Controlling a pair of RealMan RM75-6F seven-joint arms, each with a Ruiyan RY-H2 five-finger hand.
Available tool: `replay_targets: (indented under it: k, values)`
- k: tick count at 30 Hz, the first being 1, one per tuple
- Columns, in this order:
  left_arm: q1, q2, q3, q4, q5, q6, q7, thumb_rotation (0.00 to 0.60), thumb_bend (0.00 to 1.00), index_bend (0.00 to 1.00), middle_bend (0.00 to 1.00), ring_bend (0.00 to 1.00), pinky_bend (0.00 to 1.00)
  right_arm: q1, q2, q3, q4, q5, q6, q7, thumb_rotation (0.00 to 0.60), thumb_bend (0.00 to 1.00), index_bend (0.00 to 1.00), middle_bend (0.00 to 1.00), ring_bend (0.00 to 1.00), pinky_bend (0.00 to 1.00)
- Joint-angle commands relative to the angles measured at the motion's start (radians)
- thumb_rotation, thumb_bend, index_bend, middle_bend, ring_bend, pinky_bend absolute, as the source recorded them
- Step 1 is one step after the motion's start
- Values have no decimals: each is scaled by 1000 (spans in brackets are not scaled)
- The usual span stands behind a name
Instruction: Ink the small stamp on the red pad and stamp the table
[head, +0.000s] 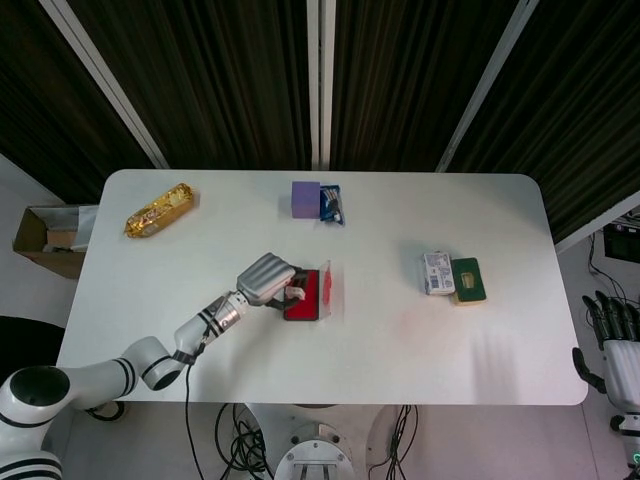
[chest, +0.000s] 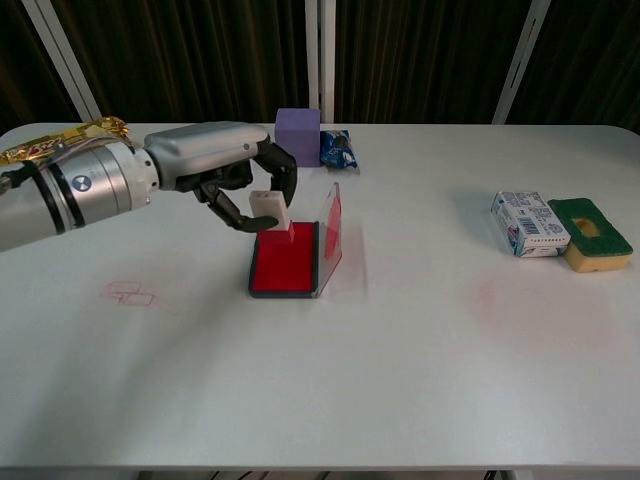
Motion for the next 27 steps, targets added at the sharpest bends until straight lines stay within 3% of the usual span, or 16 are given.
replay_targets:
  k: [1, 27]
  values:
    - [-29, -34, -11, 34, -16, -29, -3, 600, 413, 597, 611, 983, 1000, -1, -2, -1, 3, 1, -1, 2, 600, 351, 0, 0, 0, 0]
    - [-47, -200, 55, 291, -31, -43, -84, 600, 426, 609, 624, 987, 1000, 6, -12, 2, 33, 18, -29, 21, 600, 353, 0, 0, 0, 0]
